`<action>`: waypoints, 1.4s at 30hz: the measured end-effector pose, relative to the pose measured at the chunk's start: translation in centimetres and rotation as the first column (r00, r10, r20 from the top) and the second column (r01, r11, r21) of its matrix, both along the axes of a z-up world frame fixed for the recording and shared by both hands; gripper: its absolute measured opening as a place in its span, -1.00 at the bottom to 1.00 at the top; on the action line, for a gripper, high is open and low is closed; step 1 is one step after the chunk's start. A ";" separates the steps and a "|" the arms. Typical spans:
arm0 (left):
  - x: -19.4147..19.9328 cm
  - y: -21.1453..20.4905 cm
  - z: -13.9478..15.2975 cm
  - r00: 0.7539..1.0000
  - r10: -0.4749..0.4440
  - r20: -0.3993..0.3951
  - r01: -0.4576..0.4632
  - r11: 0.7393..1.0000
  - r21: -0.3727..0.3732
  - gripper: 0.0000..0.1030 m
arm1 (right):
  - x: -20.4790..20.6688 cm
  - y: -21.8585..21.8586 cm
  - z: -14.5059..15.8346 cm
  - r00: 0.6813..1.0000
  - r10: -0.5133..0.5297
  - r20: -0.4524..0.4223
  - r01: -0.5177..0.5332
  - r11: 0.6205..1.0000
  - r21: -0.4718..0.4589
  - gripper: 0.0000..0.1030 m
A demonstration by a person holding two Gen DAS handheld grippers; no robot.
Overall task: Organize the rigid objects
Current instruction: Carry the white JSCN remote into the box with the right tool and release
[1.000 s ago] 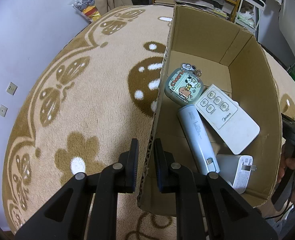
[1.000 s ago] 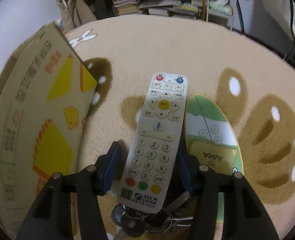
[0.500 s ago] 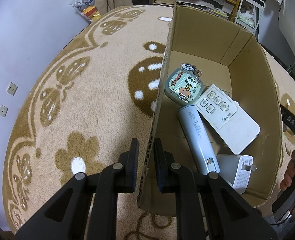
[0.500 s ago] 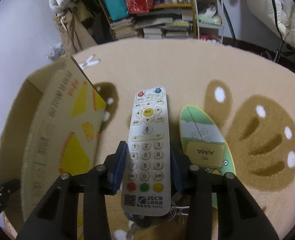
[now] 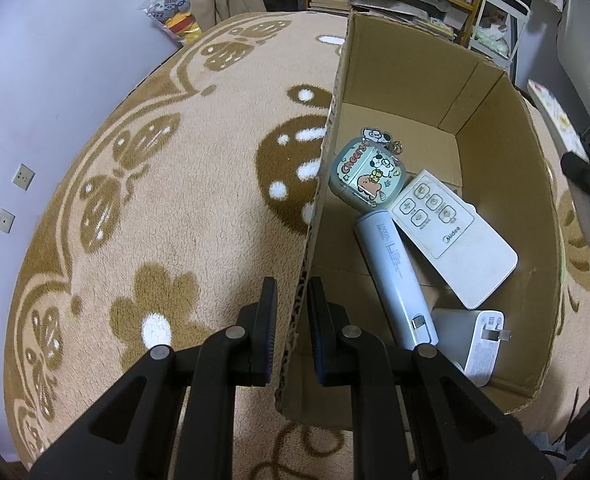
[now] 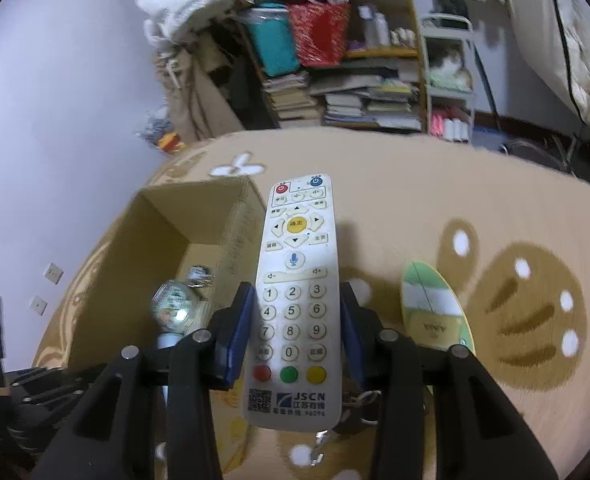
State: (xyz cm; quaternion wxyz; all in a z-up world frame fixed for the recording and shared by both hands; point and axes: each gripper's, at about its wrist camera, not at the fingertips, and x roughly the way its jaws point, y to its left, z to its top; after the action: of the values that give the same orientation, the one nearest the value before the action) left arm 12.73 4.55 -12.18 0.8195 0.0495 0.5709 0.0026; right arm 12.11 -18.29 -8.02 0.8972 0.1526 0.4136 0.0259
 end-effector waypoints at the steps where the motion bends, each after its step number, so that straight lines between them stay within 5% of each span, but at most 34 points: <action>1: 0.0 0.0 0.0 1.000 0.000 0.000 0.000 1.000 0.000 -0.72 | 0.0 0.4 0.4 1.000 0.009 0.005 -0.009 1.000 -0.002 -0.14; 11: 0.0 0.0 0.1 1.000 0.000 0.000 0.000 1.000 -0.003 -0.72 | 0.0 4.6 2.5 0.992 0.119 0.043 -0.120 0.992 0.026 -0.14; 18: -0.1 0.0 0.3 1.000 0.000 0.003 0.000 1.000 -0.013 -0.72 | 0.1 8.1 1.2 0.981 0.196 -0.003 -0.196 0.981 -0.001 -0.14; 42: -0.2 -0.1 0.4 1.000 -0.003 0.007 0.003 1.000 -0.011 -0.72 | -0.3 9.2 0.7 0.976 0.217 -0.017 -0.217 0.976 -0.028 -0.14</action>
State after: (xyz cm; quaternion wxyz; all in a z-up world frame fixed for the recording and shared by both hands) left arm 12.53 4.48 -11.78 0.8216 0.0459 0.5682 -0.0017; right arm 11.86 -9.09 -7.27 0.8882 0.0935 0.4345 0.1167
